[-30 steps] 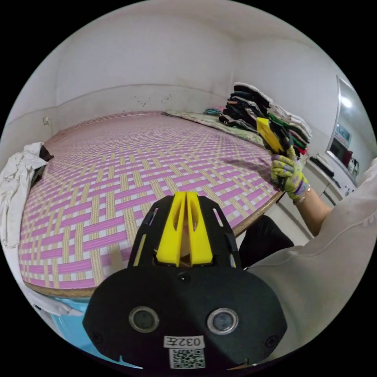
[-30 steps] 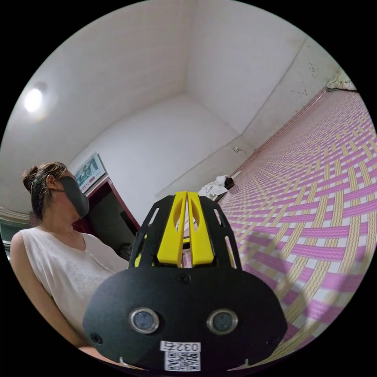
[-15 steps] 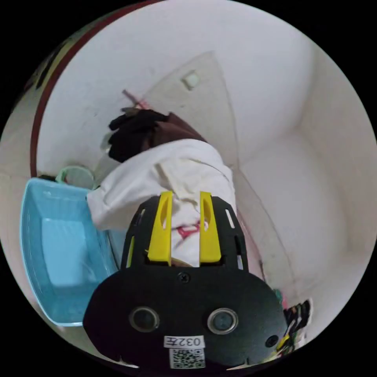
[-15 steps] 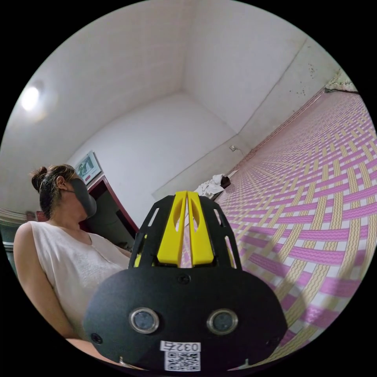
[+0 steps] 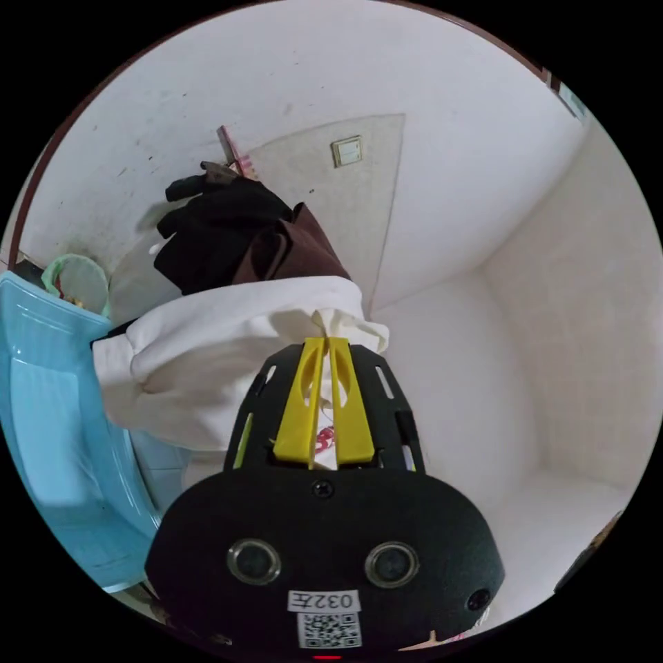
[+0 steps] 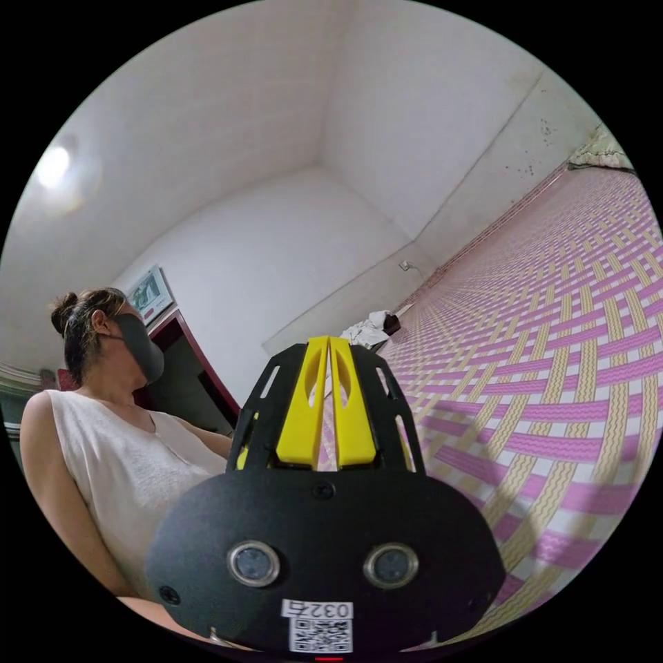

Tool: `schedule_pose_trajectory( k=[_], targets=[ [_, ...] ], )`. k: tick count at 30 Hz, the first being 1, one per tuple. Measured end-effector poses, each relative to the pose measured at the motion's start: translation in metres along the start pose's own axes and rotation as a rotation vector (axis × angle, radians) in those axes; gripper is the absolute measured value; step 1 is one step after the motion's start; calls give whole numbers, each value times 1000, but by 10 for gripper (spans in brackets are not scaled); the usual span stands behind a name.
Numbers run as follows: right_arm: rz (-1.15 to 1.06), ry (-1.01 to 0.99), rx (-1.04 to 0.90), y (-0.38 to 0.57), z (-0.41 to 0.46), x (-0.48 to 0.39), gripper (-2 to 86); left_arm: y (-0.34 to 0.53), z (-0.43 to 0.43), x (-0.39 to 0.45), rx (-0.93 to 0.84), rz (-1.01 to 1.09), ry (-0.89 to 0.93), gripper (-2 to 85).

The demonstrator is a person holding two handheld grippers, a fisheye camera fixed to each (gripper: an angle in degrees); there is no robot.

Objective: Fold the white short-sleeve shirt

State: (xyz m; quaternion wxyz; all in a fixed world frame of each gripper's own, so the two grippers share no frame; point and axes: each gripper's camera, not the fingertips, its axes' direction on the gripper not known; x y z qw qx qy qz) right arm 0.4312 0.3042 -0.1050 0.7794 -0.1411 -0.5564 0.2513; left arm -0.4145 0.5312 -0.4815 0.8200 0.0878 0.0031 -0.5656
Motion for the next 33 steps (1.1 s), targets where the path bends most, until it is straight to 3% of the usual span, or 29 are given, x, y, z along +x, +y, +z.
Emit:
schedule_pose_trajectory(
  k=[3,7,12,16,19,24,29,33],
  targets=[
    [4,-21,13,2,0,5,-10,-18,4,-2,-51,-2,-87,57],
    [-8,-32,31,6,2,6,-10,-40,11,-14,-106,-26,-52,22],
    [-21,-55,71,15,3,9,-10,-51,18,-6,-99,-15,263,-6],
    [-5,-99,123,23,5,16,-10,-52,49,54,-245,55,571,-8],
    [1,-119,138,29,10,19,-10,-44,70,121,-370,156,617,-9],
    [-45,-99,125,39,28,13,-9,-4,110,204,-560,152,759,-9],
    [-166,71,-1,49,78,-18,3,65,153,274,-755,116,925,-9],
    [-219,169,-101,60,121,-47,74,111,175,309,-873,77,1037,-9]
  ],
)
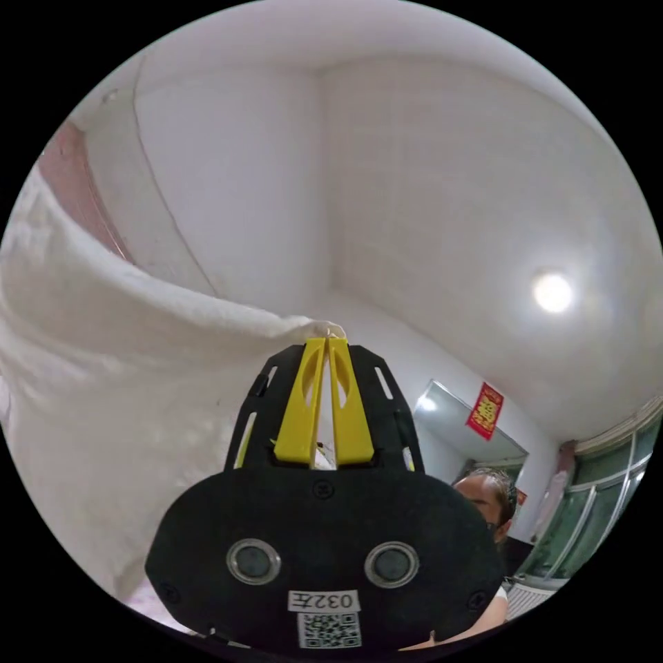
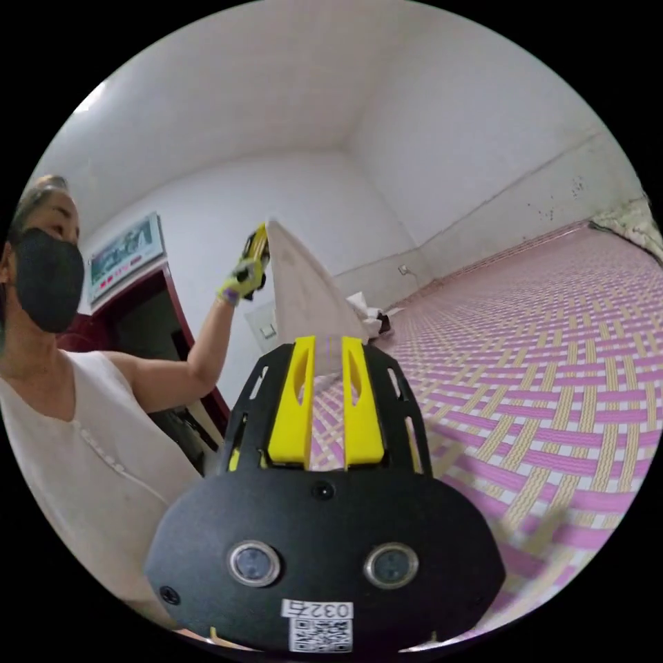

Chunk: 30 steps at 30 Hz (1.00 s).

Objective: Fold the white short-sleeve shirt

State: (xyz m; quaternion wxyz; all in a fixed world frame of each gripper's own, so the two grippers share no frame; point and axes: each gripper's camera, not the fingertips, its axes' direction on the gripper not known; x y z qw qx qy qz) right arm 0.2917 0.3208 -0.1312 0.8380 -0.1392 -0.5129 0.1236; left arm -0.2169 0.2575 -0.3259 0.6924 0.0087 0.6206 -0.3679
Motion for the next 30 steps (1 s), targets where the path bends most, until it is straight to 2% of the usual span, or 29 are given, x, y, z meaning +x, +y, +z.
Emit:
schedule_pose_trajectory(
  k=[6,10,13,16,20,25,30],
  targets=[
    [-65,141,-157,10,40,-56,151,19,47,-23,39,-52,182,-8],
    [-90,252,-114,35,24,-82,166,27,60,-41,60,-94,283,-8],
    [-75,279,-5,62,-11,-88,167,27,60,-48,58,-107,311,-8],
    [-113,436,84,92,-43,-101,164,24,57,-54,52,-129,328,-8],
    [-180,701,40,120,-37,-122,164,17,49,-57,39,-147,331,-8],
    [-283,786,-19,127,11,-145,163,9,40,-54,43,-158,342,-8],
    [-285,749,-76,113,45,-146,156,-2,31,-47,40,-153,324,-8]
  ],
)
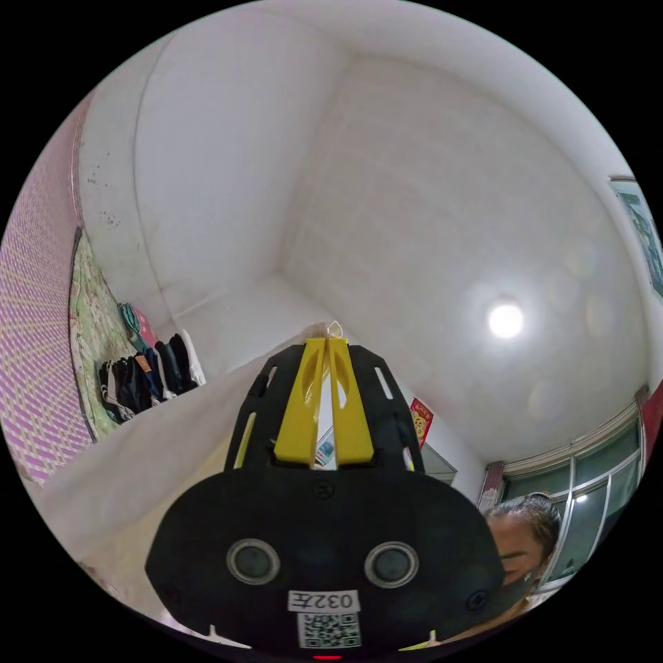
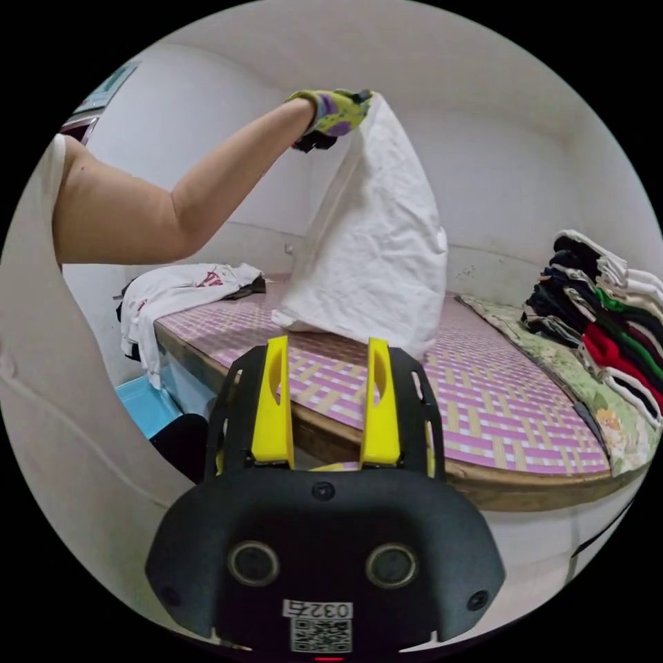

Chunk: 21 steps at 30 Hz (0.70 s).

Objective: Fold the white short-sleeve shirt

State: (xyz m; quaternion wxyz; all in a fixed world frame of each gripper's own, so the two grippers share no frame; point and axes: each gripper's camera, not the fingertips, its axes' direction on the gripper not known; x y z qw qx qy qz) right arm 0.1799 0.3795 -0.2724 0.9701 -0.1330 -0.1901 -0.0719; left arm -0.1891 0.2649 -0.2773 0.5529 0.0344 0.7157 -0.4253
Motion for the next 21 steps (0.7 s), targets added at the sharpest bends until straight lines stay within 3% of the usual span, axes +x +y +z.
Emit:
schedule_pose_trajectory(
  k=[3,5,8,12,21],
  targets=[
    [61,-112,-120,-9,18,14,148,-8,-3,11,-10,20,-6,-8],
    [233,-401,-165,-10,29,45,151,-16,-5,19,-19,30,-1,-8],
    [450,-627,-157,-14,39,85,157,-27,-8,27,-8,26,23,-9],
    [534,-615,-137,-29,38,110,158,-39,-12,41,20,29,61,-9],
    [585,-802,22,-57,38,139,147,-67,-23,75,63,110,94,-9]
  ],
)
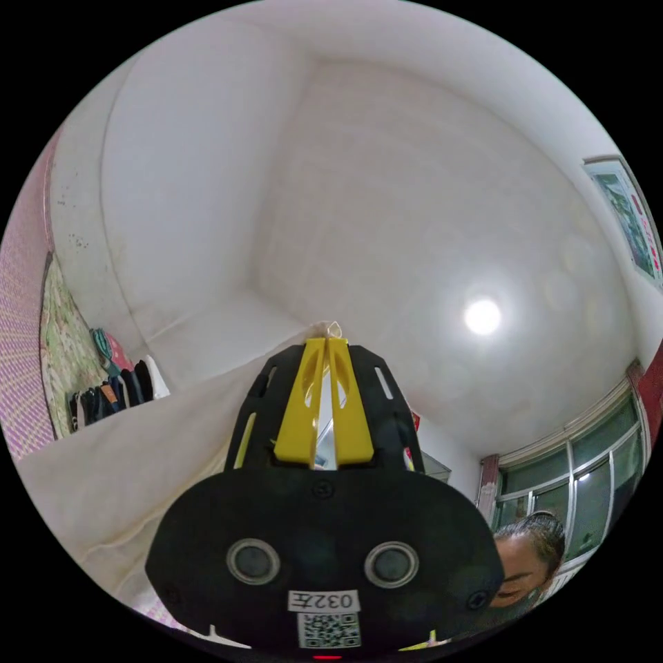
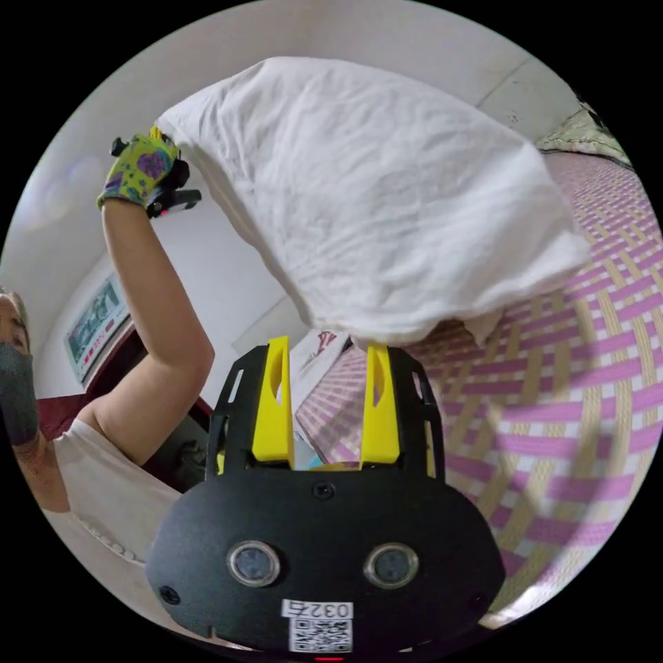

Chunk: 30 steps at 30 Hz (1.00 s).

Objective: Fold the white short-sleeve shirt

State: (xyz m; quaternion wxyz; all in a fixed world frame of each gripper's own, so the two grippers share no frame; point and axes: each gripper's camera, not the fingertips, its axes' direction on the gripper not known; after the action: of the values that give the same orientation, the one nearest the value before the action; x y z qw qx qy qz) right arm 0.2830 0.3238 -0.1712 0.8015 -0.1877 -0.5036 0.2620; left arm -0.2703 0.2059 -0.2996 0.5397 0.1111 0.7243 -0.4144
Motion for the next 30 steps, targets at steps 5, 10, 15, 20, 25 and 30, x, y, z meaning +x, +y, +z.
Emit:
schedule_pose_trajectory(
  k=[5,10,15,20,25,30],
  targets=[
    [-130,-25,87,-5,-34,-47,24,-31,-36,5,62,20,-7,-9],
    [-384,-249,35,-18,-130,-112,-7,-78,-92,43,6,104,-85,-8],
    [-654,-239,82,-57,-252,-195,-9,-98,-146,101,-94,241,-89,-9],
    [-684,-151,192,-119,-306,-226,-9,-86,-190,125,-128,403,-123,-9],
    [-327,40,112,-226,-264,-126,-10,-108,-208,20,-125,188,-416,-9],
    [-138,157,-32,-334,-208,-74,-10,-184,-209,-101,2,-115,-352,-9]
  ],
)
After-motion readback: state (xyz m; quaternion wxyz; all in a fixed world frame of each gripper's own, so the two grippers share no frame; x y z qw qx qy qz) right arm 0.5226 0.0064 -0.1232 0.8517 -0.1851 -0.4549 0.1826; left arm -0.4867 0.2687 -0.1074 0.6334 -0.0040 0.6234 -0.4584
